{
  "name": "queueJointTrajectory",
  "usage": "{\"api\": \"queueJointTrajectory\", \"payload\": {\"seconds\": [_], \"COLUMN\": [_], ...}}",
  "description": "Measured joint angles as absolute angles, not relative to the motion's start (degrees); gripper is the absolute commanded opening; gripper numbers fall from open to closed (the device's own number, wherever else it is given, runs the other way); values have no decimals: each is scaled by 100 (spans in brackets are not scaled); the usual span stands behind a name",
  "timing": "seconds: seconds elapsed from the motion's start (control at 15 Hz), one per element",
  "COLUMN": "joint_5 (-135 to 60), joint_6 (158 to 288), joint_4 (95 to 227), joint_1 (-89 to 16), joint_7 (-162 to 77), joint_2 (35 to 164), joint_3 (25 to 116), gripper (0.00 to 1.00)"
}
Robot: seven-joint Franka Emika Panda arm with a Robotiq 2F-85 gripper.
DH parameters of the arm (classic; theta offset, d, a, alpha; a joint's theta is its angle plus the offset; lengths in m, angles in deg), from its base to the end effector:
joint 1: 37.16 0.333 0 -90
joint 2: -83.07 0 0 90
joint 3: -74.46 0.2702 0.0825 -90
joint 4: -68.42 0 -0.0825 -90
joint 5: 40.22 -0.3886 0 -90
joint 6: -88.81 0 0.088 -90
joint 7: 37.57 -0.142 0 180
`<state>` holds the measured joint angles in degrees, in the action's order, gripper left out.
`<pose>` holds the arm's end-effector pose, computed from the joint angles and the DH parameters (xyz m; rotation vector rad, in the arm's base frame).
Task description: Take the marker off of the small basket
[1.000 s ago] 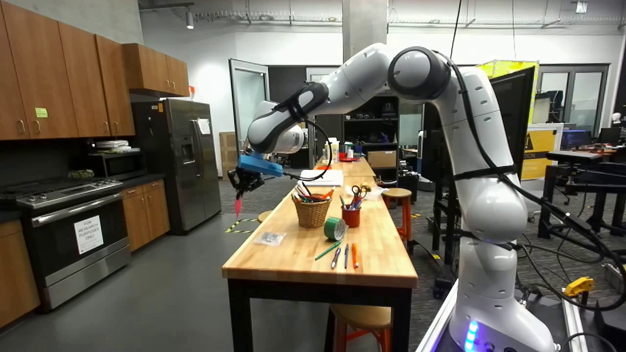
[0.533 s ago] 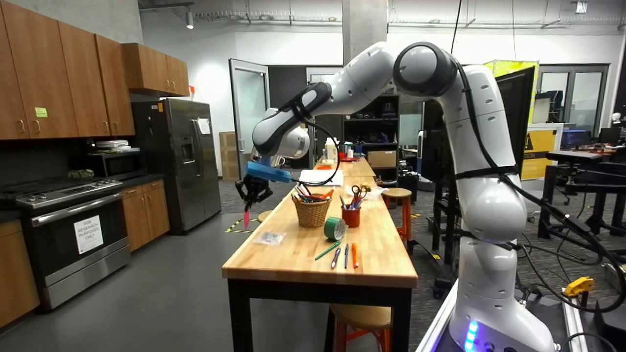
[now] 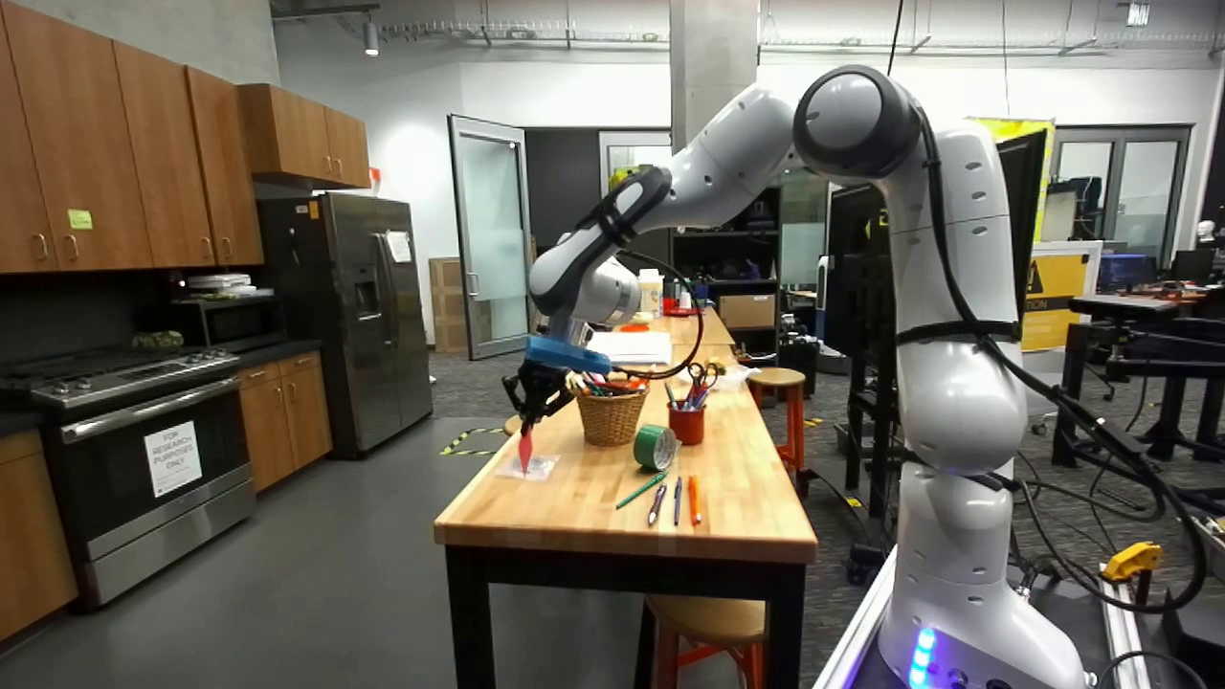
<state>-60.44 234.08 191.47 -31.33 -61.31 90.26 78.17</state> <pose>0.5791 0.1004 0.2890 -2.7291 0.7176 -0.2526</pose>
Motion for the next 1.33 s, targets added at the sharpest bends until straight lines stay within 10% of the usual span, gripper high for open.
{"api": "queueJointTrajectory", "payload": {"seconds": [0.8, 1.33], "joint_5": [-6274, -6231], "joint_6": [23624, 23445], "joint_4": [19892, 20003], "joint_1": [-3358, -3346], "joint_7": [-5582, -5449], "joint_2": [8716, 8318], "joint_3": [7807, 7821], "gripper": [97, 100]}}
